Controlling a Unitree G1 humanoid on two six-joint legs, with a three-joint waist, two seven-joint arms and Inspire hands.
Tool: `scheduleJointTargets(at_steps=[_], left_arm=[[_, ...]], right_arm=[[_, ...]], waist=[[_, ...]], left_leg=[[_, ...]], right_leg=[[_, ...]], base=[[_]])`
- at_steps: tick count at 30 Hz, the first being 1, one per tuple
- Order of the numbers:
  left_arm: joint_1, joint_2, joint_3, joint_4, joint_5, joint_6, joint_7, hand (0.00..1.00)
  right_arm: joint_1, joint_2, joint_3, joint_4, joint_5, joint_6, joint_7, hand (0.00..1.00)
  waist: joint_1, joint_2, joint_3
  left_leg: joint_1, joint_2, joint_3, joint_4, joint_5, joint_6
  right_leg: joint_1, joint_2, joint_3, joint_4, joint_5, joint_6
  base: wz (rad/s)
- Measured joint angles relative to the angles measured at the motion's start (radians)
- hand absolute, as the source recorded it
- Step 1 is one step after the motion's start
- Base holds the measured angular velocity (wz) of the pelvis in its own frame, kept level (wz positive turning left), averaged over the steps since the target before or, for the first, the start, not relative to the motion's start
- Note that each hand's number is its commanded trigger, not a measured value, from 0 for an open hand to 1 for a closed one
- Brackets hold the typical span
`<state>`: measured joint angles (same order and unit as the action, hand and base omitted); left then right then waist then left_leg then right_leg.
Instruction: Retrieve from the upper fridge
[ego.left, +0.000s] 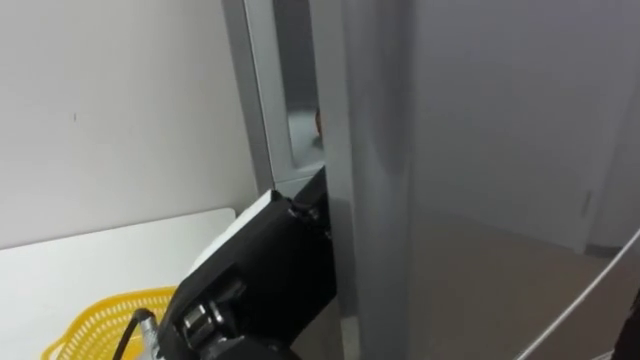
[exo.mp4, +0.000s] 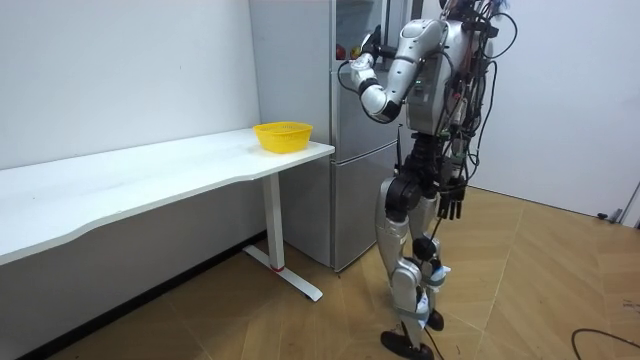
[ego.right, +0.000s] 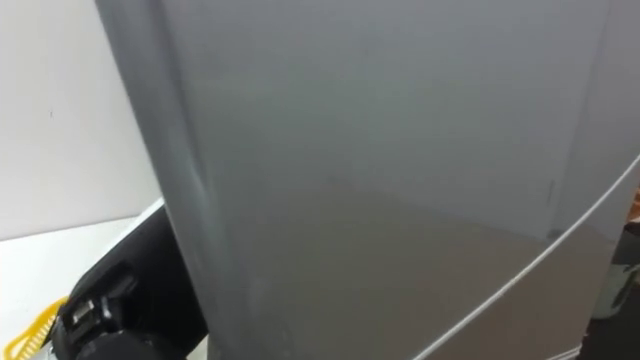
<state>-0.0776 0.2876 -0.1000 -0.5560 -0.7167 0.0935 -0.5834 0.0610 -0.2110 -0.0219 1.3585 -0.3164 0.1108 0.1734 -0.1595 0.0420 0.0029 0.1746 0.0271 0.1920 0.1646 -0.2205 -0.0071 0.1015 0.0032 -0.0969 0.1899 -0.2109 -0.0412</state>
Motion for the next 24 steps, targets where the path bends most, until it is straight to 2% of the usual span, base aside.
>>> scheduleJointTargets(at_steps=[5,9,14,20,24], left_arm=[[-0.019,0.0,-0.009,0.0,0.0,0.0,0.001,0.0],[-0.025,0.0,-0.026,0.0,0.0,0.0,0.002,0.0],[-0.029,0.003,-0.04,0.0,-0.001,0.0,0.006,0.0],[-0.053,0.003,-0.081,0.0,-0.008,0.0,0.007,0.0],[-0.056,-0.003,-0.103,0.0,-0.022,0.0,0.006,0.0]], right_arm=[[0.007,0.0,0.001,-0.002,0.021,0.0,-0.009,0.0],[0.009,-0.001,0.001,-0.002,0.035,0.0,-0.01,0.0],[0.008,-0.005,0.0,-0.009,0.038,-0.001,-0.01,0.0],[0.008,-0.011,0.0,-0.011,0.046,-0.004,-0.014,0.0],[0.004,-0.017,0.0,-0.012,0.051,-0.013,-0.019,0.0]], waist=[[-0.002,0.001,-0.0001],[-0.006,0.001,-0.0001],[-0.029,0.005,-0.0008],[-0.031,0.013,-0.0021],[-0.037,0.015,-0.0012]], left_leg=[[0.011,-0.001,0.022,-0.001,0.0,0.0],[0.013,-0.002,0.025,-0.001,0.0,0.0],[0.01,-0.003,0.025,-0.001,0.0,0.0],[0.006,-0.003,0.034,-0.001,0.0,0.0],[0.009,-0.002,0.058,-0.001,0.0,0.0]], right_leg=[[0.004,-0.001,0.018,0.008,0.002,0.003],[0.002,-0.001,0.027,0.014,0.003,0.005],[-0.009,-0.001,0.029,0.015,0.005,0.007],[-0.024,0.002,0.046,0.019,0.006,0.009],[-0.035,0.006,0.069,0.031,0.007,0.008]], base=[[-0.12],[-0.06],[0.02],[-0.06],[-0.2]])
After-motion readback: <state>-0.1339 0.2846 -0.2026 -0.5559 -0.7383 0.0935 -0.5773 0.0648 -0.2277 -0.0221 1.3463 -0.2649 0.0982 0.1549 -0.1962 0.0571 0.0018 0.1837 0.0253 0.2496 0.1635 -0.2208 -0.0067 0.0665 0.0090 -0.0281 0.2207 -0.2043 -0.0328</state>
